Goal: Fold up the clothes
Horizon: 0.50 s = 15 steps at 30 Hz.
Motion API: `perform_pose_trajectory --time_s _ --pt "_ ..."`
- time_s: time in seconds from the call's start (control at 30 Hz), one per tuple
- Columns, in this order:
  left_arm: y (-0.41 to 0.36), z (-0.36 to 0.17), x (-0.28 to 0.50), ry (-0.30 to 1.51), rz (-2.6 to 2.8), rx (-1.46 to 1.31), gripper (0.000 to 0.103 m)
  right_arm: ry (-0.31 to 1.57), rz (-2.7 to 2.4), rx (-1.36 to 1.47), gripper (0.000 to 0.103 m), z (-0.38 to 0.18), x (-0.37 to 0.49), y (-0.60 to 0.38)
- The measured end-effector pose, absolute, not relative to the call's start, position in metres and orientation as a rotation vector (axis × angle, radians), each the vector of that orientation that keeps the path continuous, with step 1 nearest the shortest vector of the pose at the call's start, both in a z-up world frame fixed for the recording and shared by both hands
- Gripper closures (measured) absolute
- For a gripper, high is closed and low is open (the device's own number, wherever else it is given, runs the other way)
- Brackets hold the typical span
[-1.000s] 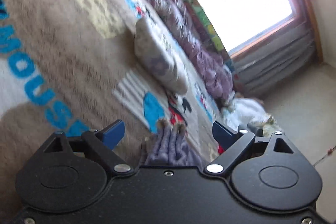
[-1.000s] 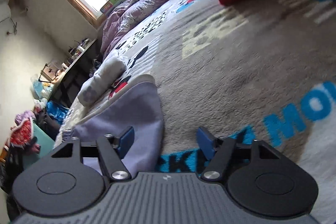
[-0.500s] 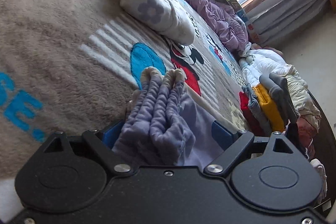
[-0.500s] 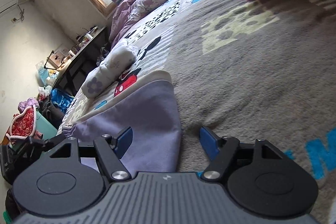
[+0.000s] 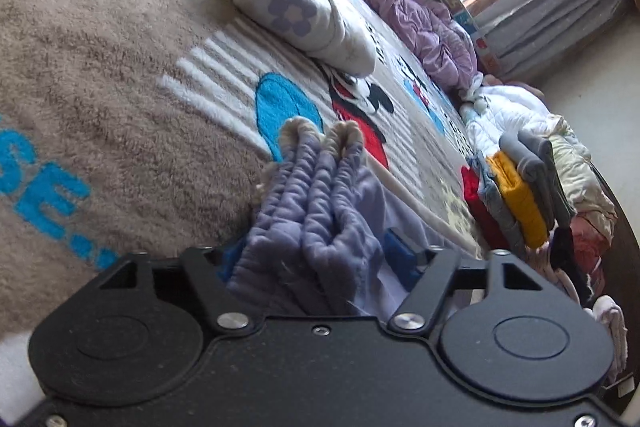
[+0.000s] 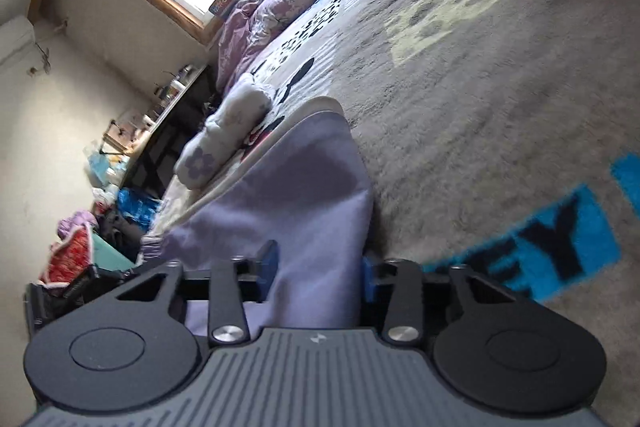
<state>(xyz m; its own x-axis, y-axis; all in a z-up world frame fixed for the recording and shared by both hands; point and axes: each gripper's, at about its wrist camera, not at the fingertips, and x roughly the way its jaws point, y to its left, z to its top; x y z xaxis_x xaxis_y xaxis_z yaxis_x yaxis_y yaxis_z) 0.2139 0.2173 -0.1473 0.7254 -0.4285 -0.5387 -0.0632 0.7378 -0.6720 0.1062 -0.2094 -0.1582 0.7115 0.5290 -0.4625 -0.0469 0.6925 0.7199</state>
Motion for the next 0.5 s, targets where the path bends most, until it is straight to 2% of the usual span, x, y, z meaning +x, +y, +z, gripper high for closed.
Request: perform_pose_trajectory --time_s 0.07,0.17,0.5 --pt "0.219 -0.148 0.212 0.734 -0.216 -0.735 0.061 0.719 0.338 0.766 0.084 -0.159 0.109 -0.210" --pt "0.222 -0.144 0.204 0.705 -0.224 -0.777 0.068 0.701 0.342 0.793 0.091 -0.154 0.102 -0.212" --pt "0.179 -0.114 0.167 0.627 -0.348 -0.834 0.072 0.592 0.393 0.870 0.092 -0.113 0.058 -0.249"
